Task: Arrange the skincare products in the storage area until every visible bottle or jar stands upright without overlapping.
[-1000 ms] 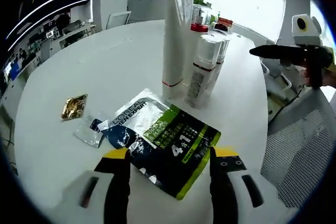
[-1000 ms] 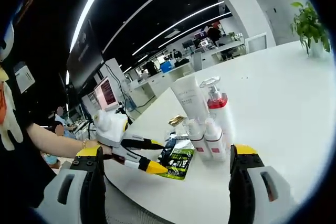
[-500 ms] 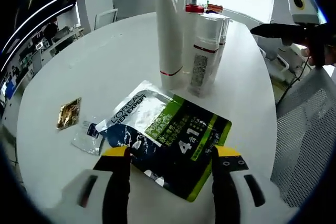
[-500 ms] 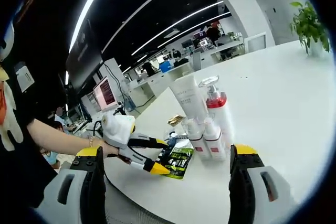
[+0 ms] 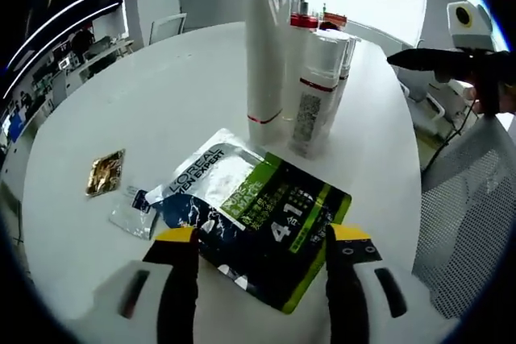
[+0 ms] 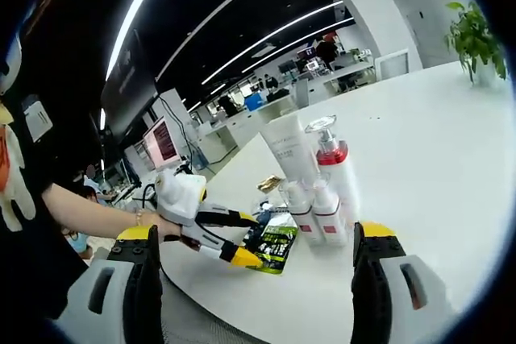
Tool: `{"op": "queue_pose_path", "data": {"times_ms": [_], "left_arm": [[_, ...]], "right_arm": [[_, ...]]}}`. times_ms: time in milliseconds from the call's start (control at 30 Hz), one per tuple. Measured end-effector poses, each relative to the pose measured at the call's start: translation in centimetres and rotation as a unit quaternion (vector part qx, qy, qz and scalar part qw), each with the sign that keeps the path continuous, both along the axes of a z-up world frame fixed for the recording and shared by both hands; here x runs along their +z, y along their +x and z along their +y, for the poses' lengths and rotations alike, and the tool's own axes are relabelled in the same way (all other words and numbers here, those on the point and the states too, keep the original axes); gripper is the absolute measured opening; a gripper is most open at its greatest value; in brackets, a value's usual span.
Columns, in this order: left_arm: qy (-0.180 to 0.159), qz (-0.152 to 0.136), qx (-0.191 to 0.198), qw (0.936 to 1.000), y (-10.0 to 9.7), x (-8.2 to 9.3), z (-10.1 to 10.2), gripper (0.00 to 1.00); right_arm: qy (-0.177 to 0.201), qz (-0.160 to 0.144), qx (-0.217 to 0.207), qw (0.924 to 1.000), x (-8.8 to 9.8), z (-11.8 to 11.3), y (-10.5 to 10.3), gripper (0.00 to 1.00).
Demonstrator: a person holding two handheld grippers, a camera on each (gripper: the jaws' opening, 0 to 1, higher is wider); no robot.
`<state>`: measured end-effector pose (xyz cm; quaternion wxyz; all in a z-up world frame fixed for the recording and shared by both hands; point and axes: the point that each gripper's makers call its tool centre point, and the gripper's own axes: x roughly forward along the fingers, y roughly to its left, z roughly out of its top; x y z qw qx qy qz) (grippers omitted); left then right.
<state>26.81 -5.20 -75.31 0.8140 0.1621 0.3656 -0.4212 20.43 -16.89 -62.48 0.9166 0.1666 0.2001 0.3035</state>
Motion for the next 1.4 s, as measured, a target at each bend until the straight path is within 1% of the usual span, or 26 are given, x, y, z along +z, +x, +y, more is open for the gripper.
{"op": "queue_pose_path", "data": {"times_ms": [33,133,433,633,767,833,967,1100,1200,1400], "left_arm": [[-0.001,-0.005,-0.001,1.0,0.2,-0.2,0.0,0.58],[-0.003,-0.01,0.0,0.9999,0.3,0.4,0.0,0.59],[-0.01,-0.011,0.014,0.9998,0.3,0.9,0.9,0.62],[-0.018,-0.008,0.03,0.9993,-0.3,1.7,1.8,0.66],[-0.031,-0.009,0.042,0.9986,-0.8,2.7,2.1,0.67],[-0.038,-0.008,0.051,0.998,-0.8,2.8,2.6,0.68],[-0.052,-0.007,0.066,0.9965,-1.2,3.6,3.0,0.71],[-0.075,0.001,0.094,0.9927,-1.7,4.4,3.9,0.74],[-0.085,-0.001,0.106,0.9907,-2.6,5.4,4.4,0.77],[-0.095,0.002,0.133,0.9865,-3.7,5.7,6.4,0.82]], "right_arm": [[0.0,0.0,0.001,1.0,0.0,0.0,0.0,1.0],[-0.001,0.0,0.003,1.0,0.0,0.1,-0.1,1.0],[-0.007,-0.002,0.013,0.9999,-0.1,0.5,-0.2,1.0],[-0.01,-0.002,0.019,0.9998,-0.1,0.6,-0.4,1.0],[-0.011,-0.003,0.023,0.9997,-0.1,0.8,-0.5,1.0],[-0.011,-0.004,0.025,0.9996,0.0,0.9,-0.5,1.0],[-0.012,-0.003,0.03,0.9995,-0.1,1.1,-0.7,1.0],[-0.014,-0.004,0.036,0.9993,-0.1,1.4,-0.9,1.0],[-0.015,-0.004,0.04,0.9991,-0.1,1.5,-0.9,1.0],[-0.017,-0.005,0.048,0.9987,-0.1,1.7,-1.1,1.0]]}}
